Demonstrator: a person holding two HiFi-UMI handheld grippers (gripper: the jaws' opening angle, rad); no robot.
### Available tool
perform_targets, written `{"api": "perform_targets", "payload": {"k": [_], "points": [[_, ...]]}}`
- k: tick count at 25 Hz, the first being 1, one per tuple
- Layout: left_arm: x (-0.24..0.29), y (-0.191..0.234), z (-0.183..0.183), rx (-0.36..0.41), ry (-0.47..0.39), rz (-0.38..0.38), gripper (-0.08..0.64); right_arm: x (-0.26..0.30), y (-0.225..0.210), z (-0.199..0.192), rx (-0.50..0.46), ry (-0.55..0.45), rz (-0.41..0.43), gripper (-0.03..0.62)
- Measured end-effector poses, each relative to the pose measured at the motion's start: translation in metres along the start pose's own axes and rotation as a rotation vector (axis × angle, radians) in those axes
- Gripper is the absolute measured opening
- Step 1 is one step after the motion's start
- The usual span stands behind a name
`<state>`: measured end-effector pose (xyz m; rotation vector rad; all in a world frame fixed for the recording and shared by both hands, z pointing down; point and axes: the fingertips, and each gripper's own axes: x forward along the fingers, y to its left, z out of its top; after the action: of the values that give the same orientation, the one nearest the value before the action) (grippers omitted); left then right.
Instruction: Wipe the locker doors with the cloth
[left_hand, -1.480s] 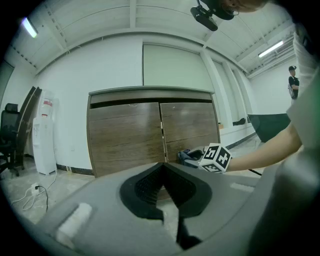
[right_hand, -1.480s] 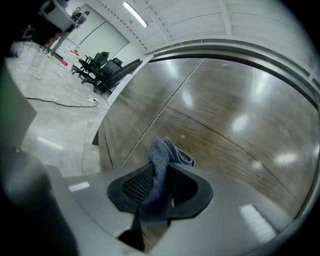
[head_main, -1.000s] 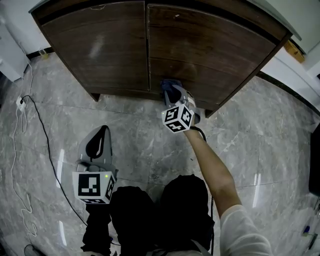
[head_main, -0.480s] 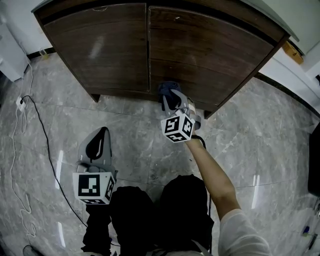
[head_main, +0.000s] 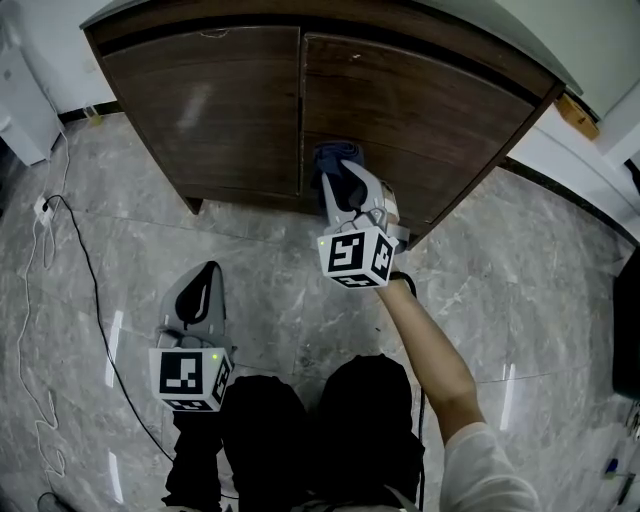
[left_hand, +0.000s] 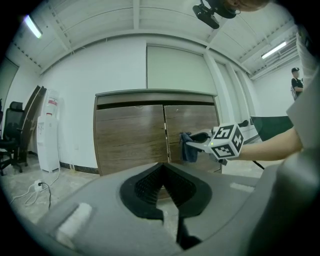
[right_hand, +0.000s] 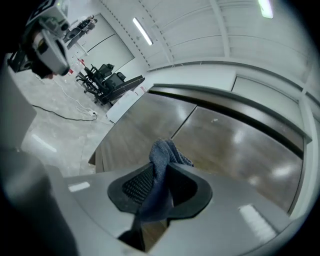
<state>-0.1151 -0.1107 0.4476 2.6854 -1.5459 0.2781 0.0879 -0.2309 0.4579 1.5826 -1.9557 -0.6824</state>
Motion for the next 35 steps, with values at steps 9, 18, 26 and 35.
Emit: {"api": "perform_targets", "payload": {"k": [9,18,26,35], "points": [[-0.005,-0.001,-0.001,-0.018,-0.006,-0.007,0.003,0.017,-0.061,0.115,-0.007,-0.114,-0.059,0.089],[-0.011,0.01,-0.001,-0.02,-0.01,0.001,0.003,0.044,-0.1,0.145,0.009,-0.1,-0.11,0.089],[-0.009,0.016,-0.006,-0.027,-0.004,0.008,0.003,0.068,-0.098,0.134,0.039,-0.062,-0.098,0.089],[-0.008,0.025,-0.011,-0.027,0.007,0.021,0.003,0.075,-0.051,0.085,0.077,-0.013,-0.062,0.089]]}}
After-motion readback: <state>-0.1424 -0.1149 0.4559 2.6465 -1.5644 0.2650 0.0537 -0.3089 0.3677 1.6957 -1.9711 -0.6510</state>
